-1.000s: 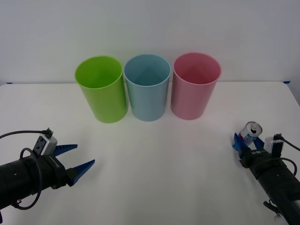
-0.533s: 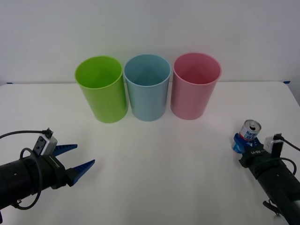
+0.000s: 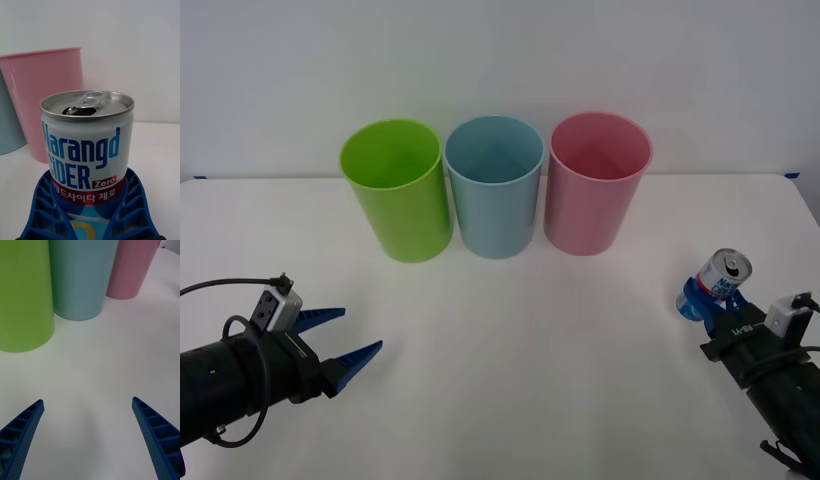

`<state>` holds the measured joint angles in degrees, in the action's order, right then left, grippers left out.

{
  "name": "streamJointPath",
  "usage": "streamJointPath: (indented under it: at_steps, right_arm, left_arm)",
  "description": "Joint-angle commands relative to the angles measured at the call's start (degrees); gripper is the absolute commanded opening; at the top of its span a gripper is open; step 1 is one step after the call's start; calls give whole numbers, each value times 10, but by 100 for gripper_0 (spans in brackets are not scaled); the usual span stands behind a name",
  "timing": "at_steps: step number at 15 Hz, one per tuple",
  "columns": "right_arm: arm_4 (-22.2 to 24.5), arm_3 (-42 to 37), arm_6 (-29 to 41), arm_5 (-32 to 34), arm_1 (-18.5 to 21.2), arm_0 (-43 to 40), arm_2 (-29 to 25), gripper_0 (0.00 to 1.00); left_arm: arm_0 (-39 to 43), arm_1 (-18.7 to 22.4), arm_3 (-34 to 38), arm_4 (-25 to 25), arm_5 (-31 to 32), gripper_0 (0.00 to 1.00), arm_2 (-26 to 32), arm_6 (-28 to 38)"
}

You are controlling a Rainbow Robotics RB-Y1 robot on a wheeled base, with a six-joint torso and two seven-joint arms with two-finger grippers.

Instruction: Put cans in the blue bin and PET bottles in the pink bin and trash in the green bin.

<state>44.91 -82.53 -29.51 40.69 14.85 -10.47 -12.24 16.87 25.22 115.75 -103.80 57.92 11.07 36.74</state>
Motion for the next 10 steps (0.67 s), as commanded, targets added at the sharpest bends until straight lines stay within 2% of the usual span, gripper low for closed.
streamJointPath:
  at_steps: [1,5,10]
  right_arm:
    - [0,-78,3,18,0,-59,-6,0]
    - [0,-173,4,44,2,-122,-14,0]
    - [0,-259,13,62,12,-130,-30,0]
  left_arm:
    - [0,0,0,0,0,79,0,0]
    - [0,0,0,0,0,79,0,0]
    - [0,0,0,0,0,79,0,0]
